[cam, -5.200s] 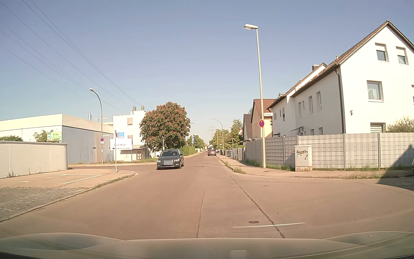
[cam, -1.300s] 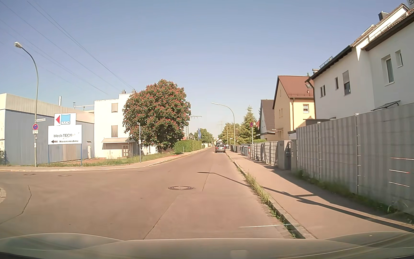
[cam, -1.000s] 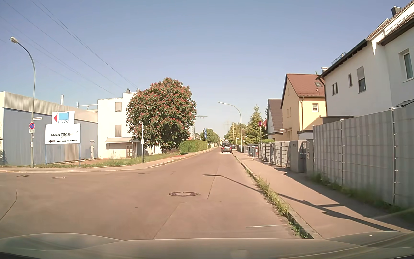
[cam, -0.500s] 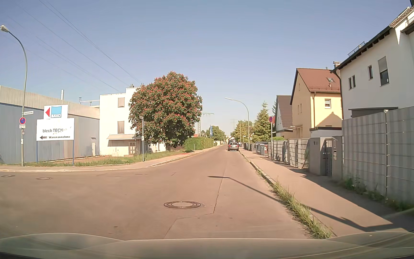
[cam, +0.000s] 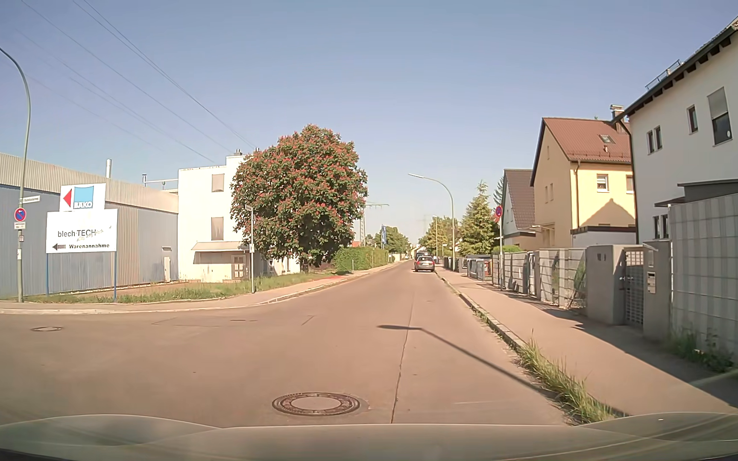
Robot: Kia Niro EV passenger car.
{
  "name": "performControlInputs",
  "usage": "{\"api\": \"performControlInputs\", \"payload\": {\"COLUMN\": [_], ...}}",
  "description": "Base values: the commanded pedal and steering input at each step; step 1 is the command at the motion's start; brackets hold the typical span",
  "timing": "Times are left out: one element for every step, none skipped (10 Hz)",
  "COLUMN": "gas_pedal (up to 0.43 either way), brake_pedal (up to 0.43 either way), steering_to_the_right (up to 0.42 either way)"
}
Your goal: Follow the waypoints while adhering to traffic rules and regulations
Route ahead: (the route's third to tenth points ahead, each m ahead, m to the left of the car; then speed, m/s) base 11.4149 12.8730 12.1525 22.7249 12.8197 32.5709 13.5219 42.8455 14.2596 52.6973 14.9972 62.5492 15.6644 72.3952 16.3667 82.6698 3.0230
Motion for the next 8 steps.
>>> {"api": "performControlInputs", "payload": {"gas_pedal": [0.000,0.000,0.000,0.000,0.000,0.000,0.000,0.000], "brake_pedal": [0.152,0.140,0.134,0.122,0.000,0.000,0.000,0.000], "steering_to_the_right": [-0.040,-0.040,-0.040,-0.045,-0.064,-0.083,-0.104,-0.141]}}
